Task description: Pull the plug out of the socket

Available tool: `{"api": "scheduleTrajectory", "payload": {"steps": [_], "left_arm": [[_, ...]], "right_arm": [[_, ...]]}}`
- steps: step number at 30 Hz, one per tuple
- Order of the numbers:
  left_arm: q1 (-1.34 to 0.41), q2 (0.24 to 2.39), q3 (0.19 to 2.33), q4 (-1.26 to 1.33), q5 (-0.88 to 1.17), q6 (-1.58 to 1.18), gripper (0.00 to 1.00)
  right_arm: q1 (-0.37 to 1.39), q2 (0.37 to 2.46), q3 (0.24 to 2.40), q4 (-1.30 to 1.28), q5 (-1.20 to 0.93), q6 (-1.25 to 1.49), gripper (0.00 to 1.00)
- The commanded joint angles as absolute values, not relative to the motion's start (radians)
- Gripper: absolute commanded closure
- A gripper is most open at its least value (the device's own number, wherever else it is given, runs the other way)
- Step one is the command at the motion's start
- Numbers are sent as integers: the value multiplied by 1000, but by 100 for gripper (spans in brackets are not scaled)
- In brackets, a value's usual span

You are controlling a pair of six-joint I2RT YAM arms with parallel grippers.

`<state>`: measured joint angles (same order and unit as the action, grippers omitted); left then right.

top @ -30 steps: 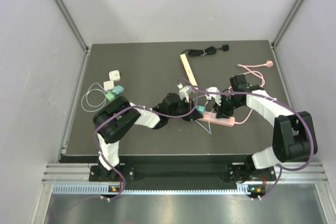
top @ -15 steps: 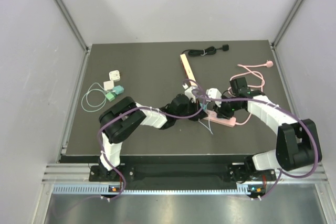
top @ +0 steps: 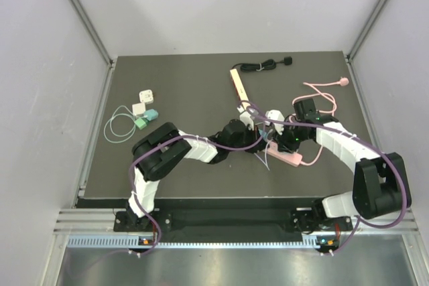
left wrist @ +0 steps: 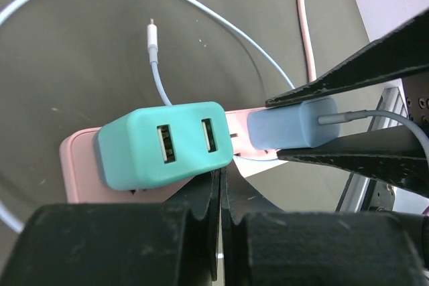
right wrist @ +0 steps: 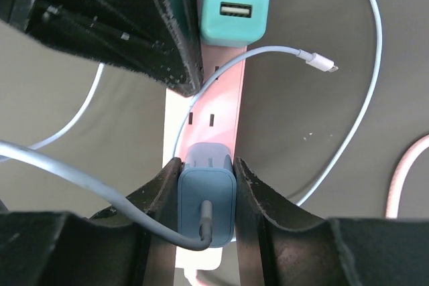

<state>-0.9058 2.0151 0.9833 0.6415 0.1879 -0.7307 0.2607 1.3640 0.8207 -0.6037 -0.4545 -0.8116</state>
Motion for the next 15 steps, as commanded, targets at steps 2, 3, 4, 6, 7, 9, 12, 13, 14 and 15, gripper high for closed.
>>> {"api": "scheduleTrajectory", "payload": {"steps": [2, 3, 4, 6, 7, 9, 12, 13, 14, 15], "left_arm": [[-893, 2123, 963, 397, 80, -664, 100], [-894, 2128, 963, 394, 80, -661, 100], [-896, 2129, 962, 385, 78, -660, 100], [-894, 2134, 960, 377, 78, -655, 100], [-894, 2135, 960, 376, 78, -655, 100], [-894, 2140, 959, 368, 78, -653, 100], [-896, 2148, 960, 365, 80, -655, 100], [-896, 2148, 960, 364, 81, -655, 100], [-896, 2152, 962, 364, 83, -655, 100], [-894, 2157, 962, 361, 83, -657, 100]], "right_arm": [[281, 1336, 879, -588, -531, -701, 100], [279, 1335, 884, -586, -525, -686, 100], [276, 1333, 888, -597, -531, -654, 100], [276, 1338, 909, -614, -535, -629, 100], [276, 1341, 913, -618, -535, -617, 100], [275, 1351, 925, -632, -516, -594, 100], [278, 1332, 907, -617, -482, -607, 100], [284, 1316, 893, -606, -468, -621, 100], [299, 1266, 852, -586, -427, -655, 100], [310, 1235, 826, -563, -407, -672, 100]]}}
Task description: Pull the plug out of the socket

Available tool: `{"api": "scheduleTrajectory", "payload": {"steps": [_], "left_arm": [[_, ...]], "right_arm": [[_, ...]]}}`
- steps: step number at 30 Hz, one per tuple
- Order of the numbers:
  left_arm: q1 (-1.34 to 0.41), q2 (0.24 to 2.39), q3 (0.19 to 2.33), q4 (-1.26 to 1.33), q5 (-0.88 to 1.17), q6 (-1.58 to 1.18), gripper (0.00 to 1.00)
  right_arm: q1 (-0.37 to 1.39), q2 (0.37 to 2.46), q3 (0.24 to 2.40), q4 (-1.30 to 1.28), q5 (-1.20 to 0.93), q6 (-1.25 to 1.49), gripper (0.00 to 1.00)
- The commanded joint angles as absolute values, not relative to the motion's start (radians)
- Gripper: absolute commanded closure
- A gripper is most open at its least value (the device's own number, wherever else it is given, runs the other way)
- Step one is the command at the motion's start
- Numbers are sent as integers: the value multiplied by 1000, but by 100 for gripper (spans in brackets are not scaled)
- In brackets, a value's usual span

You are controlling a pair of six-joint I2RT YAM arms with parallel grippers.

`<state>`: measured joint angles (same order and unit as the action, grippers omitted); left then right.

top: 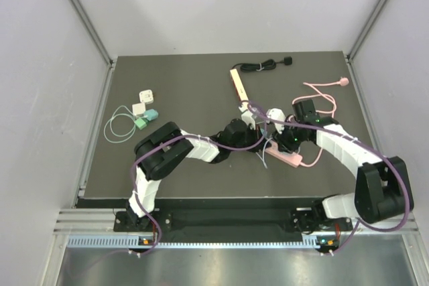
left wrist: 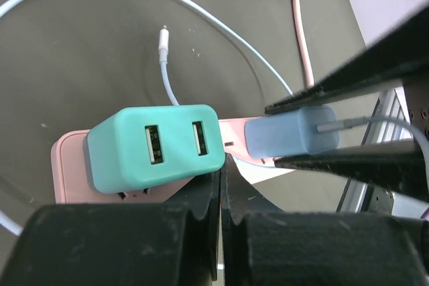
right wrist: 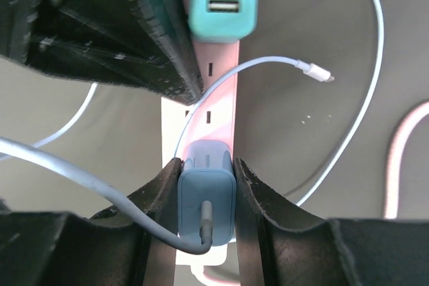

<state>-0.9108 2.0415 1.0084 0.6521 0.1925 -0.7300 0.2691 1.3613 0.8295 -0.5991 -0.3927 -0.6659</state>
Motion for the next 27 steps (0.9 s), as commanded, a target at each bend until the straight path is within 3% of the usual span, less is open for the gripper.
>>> {"api": "scheduleTrajectory", "payload": {"steps": [1, 8, 22, 27], "left_arm": [[-896, 2158, 962, 359, 83, -657, 100], [-894, 2178, 988, 330, 90, -650, 100], [-894, 2204, 1038, 290, 106, -650, 100], [-894, 2224, 1066, 270, 109, -646, 100]], "right_arm": [[320, 1201, 801, -522, -382, -689, 100], [405, 997, 679, -475, -313, -766, 100], [273, 1334, 908, -650, -549, -595, 100], [265, 1325, 922, -660, -549, -581, 100]]}}
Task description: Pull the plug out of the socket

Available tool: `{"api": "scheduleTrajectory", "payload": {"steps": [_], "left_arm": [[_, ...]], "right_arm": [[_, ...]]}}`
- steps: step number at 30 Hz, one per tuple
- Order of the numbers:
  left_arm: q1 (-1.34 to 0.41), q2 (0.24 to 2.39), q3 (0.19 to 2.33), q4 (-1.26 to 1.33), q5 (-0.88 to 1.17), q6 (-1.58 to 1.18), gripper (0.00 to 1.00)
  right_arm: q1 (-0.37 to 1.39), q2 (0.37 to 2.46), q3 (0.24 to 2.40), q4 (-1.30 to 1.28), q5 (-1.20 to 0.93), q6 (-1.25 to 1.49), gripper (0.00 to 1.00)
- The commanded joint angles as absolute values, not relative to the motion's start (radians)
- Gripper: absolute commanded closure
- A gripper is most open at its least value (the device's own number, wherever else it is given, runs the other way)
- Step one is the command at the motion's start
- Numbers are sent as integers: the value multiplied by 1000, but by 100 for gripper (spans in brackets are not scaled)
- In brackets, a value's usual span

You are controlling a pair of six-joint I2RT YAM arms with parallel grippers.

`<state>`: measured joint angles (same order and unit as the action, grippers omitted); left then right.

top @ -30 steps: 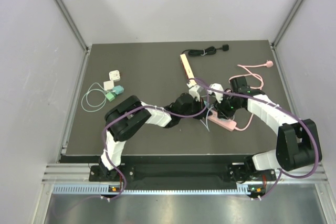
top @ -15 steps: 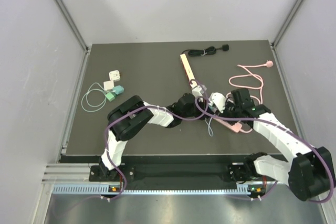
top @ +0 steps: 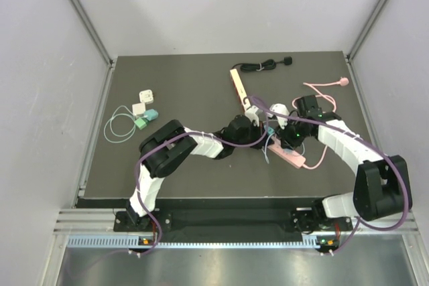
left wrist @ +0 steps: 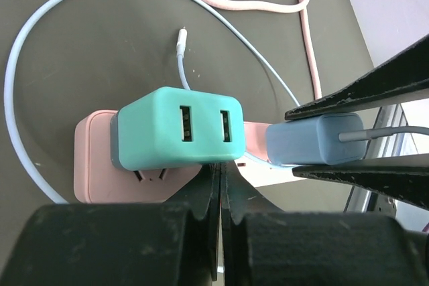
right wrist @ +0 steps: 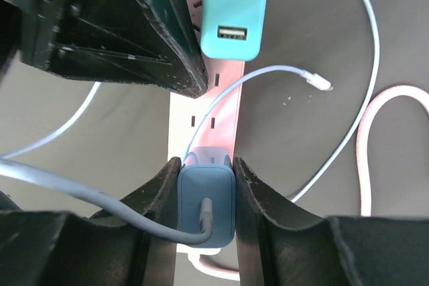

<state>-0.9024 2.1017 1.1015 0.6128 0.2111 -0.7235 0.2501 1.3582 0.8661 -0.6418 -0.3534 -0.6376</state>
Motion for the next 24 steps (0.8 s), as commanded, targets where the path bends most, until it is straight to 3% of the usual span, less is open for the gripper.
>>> {"api": "scheduleTrajectory", "payload": {"steps": [1, 10, 14, 18, 24], "left_arm": [[-894, 2223, 1071, 267, 106, -644, 100], [-894, 2163, 1042, 313, 124, -640, 100], [-894, 2042, 1028, 341, 130, -631, 73], [-894, 1881, 1049, 299, 143, -583, 53], [-891, 1706, 1104, 204, 130, -505, 37]], "right_arm": [[265, 1310, 916, -652, -535, -598, 100], [262, 1111, 911, -672, -491, -678, 100], [249, 1083, 943, -687, -456, -680, 100], [224, 1052, 1000, -695, -457, -677, 100], [206, 1043, 1166, -753, -486, -666, 100]]}}
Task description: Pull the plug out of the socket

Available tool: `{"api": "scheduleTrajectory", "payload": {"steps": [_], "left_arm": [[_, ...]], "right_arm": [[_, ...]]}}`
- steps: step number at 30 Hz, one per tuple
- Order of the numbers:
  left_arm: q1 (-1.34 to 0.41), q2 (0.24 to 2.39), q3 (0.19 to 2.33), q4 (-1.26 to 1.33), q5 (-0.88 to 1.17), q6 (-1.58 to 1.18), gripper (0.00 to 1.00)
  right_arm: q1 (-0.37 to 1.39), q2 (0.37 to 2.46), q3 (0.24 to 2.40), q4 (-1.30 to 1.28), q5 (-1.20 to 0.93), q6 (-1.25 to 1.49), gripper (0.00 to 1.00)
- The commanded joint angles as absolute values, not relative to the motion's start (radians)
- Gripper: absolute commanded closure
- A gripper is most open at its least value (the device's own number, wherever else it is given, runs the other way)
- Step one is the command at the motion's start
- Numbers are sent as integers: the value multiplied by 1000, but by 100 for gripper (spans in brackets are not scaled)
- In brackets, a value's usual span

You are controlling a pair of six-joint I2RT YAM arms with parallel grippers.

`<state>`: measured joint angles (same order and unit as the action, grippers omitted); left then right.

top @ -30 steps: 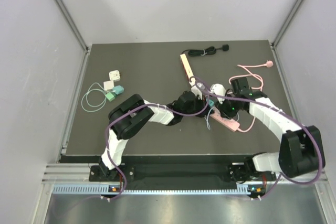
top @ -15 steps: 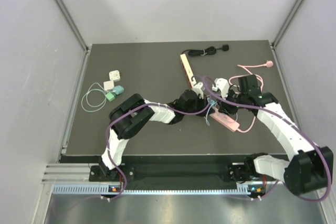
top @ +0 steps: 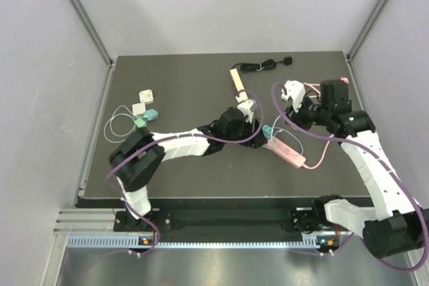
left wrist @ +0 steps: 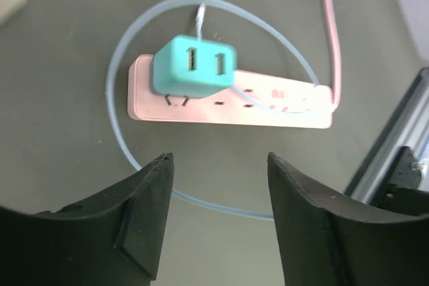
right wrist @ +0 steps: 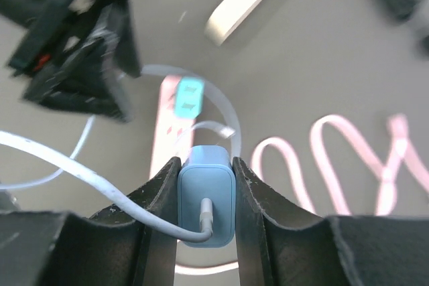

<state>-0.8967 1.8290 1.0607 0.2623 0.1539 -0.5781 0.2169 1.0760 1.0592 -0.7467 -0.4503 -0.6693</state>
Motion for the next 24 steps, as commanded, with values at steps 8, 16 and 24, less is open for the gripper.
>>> {"api": "scheduleTrajectory", "payload": {"steps": [8, 16, 24], "left_arm": [[-874, 1430, 1057, 120, -58, -381, 23], [-828, 1099, 974, -24, -274, -195, 1], [-813, 776, 884, -215, -357, -114, 1]], "right_arm": [[204, 1089, 1382, -781, -525, -615, 100], [206, 1216, 1653, -686, -511, -479, 100], [215, 1417, 2061, -612, -457, -278, 100]]}}
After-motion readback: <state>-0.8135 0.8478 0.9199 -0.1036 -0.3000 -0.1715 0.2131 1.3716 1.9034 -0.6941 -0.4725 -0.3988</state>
